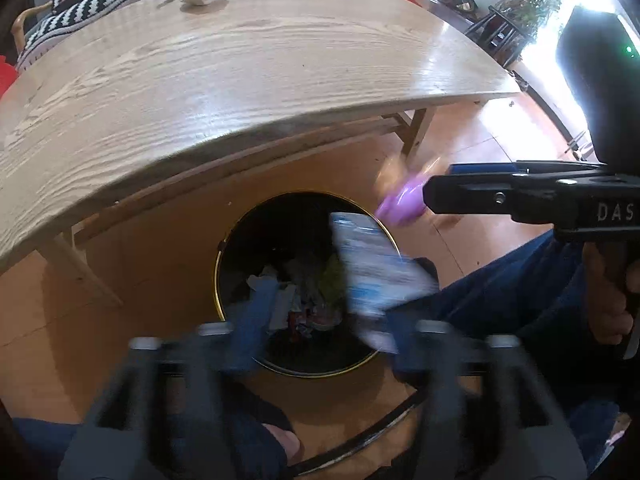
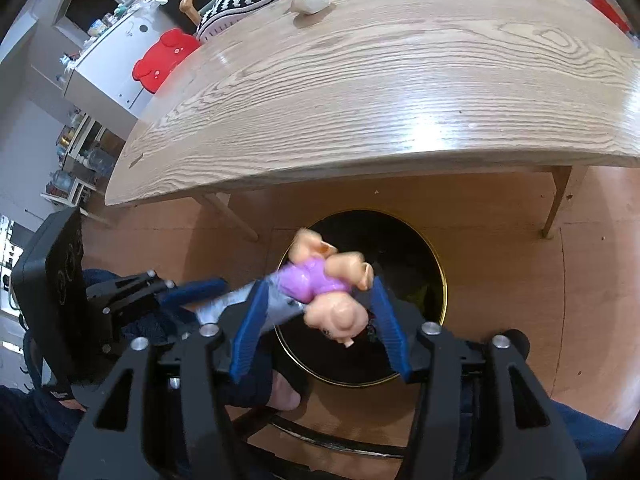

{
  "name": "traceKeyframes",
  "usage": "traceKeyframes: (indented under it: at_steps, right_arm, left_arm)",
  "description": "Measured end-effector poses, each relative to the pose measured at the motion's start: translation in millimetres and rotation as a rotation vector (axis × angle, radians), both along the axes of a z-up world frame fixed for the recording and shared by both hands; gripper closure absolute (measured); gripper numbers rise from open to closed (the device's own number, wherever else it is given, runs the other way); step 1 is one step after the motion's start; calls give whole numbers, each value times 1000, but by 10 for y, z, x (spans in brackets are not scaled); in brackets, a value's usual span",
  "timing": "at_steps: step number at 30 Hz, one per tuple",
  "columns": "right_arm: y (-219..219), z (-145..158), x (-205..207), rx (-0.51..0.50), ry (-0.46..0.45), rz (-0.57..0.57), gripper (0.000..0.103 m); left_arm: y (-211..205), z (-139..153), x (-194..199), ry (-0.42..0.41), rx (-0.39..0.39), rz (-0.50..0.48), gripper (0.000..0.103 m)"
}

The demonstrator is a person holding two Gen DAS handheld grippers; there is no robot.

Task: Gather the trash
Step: 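Carry the blister pack and doll over the bin and open both tools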

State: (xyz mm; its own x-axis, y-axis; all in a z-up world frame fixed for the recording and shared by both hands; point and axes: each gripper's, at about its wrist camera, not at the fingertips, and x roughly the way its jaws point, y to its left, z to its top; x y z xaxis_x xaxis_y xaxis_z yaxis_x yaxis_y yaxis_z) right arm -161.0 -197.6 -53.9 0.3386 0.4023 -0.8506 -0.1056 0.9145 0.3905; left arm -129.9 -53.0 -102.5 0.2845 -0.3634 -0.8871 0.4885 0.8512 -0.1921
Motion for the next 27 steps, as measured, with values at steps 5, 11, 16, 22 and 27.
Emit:
traceKeyframes:
  at_steps: [5,11,16,22,27]
  right_arm:
    - [-31,27,-2,3,-12,-11,39]
    - [-20,31,1,2,-13,-4,39]
    - [-20,39,1,3,-14,-9,39]
    - [16,38,-9,3,-15,-5,39]
    - [-1,26,-5,29,-4,-7,39]
  left_arm:
    - [-20,15,-23,-18,9,-3,27]
    - [24,-29,30,19,1,26,21]
    - [113,-172,123,218,-137,63,19]
    - [190,-262,160,258,-124,119,18]
    - [181,-330,147,366,-230,86,18]
